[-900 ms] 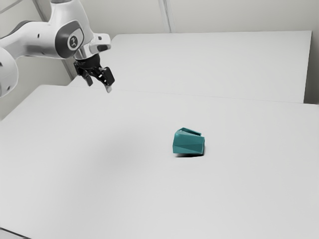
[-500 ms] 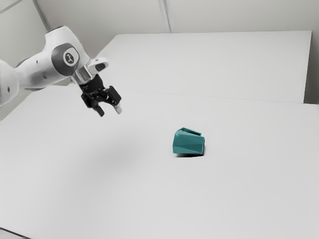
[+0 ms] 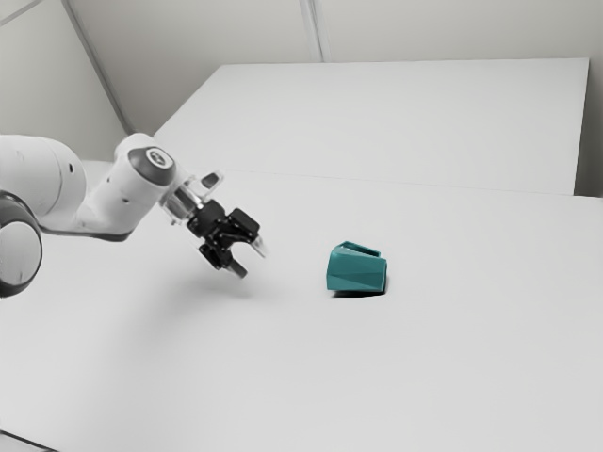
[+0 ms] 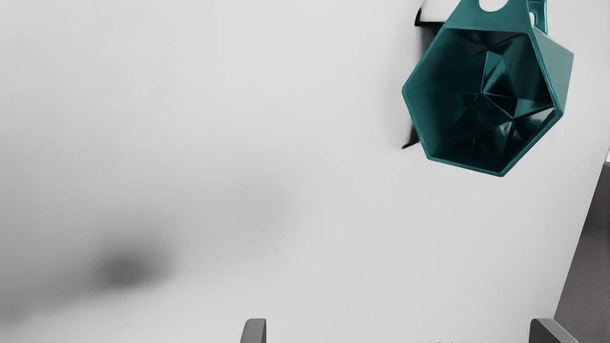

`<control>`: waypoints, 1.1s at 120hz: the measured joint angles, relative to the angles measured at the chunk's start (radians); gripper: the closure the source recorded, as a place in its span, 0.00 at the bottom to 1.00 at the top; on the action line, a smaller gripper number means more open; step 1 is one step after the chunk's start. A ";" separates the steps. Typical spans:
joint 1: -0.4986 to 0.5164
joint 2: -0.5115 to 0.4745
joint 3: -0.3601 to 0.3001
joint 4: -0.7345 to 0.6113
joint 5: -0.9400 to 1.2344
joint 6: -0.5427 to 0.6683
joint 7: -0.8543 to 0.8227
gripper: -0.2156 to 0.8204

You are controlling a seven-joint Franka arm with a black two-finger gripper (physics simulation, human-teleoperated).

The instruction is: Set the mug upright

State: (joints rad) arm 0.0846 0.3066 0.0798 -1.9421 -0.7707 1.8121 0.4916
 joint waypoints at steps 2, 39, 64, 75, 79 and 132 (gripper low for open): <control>-0.002 0.006 0.000 0.001 -0.008 -0.003 0.011 0.21; -0.081 0.070 0.000 0.052 -0.099 -0.024 0.184 0.21; -0.122 0.097 0.000 0.102 -0.111 -0.025 0.268 0.21; -0.139 0.120 0.000 0.135 -0.115 -0.025 0.295 0.21; -0.145 0.128 0.000 0.146 -0.118 -0.025 0.304 0.21; -0.212 0.199 -0.001 0.234 -0.148 -0.024 0.379 0.21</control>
State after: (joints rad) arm -0.1271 0.5054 0.0788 -1.7077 -0.9186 1.7881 0.8705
